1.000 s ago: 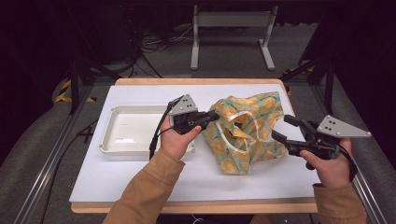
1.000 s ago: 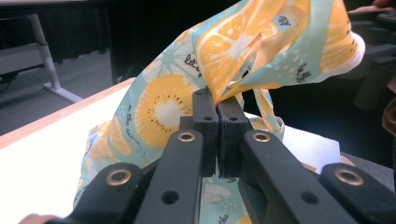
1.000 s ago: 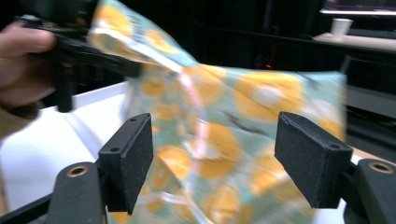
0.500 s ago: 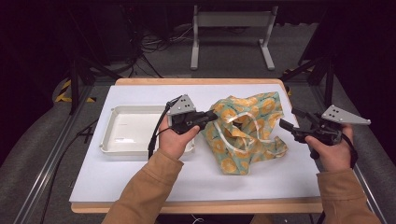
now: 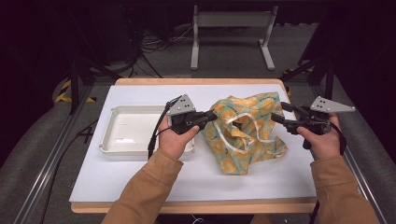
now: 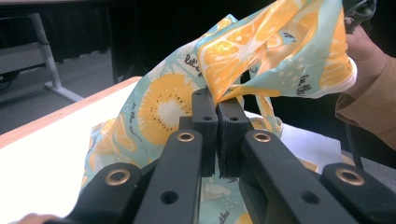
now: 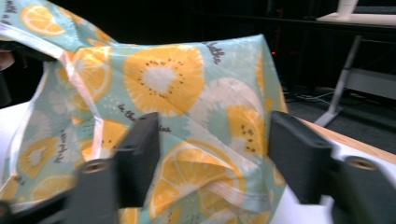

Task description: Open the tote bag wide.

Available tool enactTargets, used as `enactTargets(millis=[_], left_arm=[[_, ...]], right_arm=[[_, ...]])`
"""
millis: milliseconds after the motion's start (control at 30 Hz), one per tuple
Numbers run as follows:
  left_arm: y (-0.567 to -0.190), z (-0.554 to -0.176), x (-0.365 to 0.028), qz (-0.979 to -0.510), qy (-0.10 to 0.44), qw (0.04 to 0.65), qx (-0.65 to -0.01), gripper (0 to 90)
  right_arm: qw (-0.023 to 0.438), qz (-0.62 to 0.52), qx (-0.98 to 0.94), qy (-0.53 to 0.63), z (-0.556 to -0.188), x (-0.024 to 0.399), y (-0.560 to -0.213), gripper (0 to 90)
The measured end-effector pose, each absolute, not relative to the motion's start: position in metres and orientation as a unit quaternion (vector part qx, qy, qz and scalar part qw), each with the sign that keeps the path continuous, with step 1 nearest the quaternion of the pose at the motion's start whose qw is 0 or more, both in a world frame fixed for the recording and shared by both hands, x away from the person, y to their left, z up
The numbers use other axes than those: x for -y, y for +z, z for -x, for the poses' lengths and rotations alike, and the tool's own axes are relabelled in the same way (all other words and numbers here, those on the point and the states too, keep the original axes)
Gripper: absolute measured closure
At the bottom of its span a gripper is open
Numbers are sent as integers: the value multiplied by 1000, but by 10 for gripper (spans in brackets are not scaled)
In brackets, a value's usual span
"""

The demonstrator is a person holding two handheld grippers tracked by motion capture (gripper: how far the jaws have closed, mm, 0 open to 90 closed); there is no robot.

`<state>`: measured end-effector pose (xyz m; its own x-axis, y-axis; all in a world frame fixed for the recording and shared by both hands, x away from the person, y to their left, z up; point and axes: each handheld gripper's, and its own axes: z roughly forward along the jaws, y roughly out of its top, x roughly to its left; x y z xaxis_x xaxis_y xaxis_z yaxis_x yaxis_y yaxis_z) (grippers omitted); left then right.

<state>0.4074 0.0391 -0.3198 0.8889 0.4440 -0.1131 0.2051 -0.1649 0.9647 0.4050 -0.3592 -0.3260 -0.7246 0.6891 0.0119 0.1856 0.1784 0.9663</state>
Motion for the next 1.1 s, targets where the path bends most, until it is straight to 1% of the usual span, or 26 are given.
enactTargets(millis=[33,100,133,267,300,333,700,1100], left_arm=[[-320,-408,-40,-757,100,610,-214,880],[-320,-408,-40,-757,101,610,-214,880],[-320,-408,-41,-756,101,610,-215,880],[-320,-408,-42,-757,106,608,-214,880],[-320,-408,-42,-757,106,608,-214,880],[-320,-409,-43,-757,108,608,-212,881],[-317,-424,-44,-761,114,600,-220,881],[-319,-446,-46,-759,112,597,-235,881]], right_arm=[[221,-294,-740,564,-405,358,-325,496],[223,-286,-746,559,-406,356,-324,606],[221,-283,-748,559,-406,356,-323,632],[221,-274,-755,554,-406,355,-322,845],[221,-274,-755,554,-406,355,-322,845],[222,-270,-759,550,-405,354,-320,900],[229,-279,-749,556,-409,358,-308,900],[226,-306,-735,561,-425,364,-306,900]])
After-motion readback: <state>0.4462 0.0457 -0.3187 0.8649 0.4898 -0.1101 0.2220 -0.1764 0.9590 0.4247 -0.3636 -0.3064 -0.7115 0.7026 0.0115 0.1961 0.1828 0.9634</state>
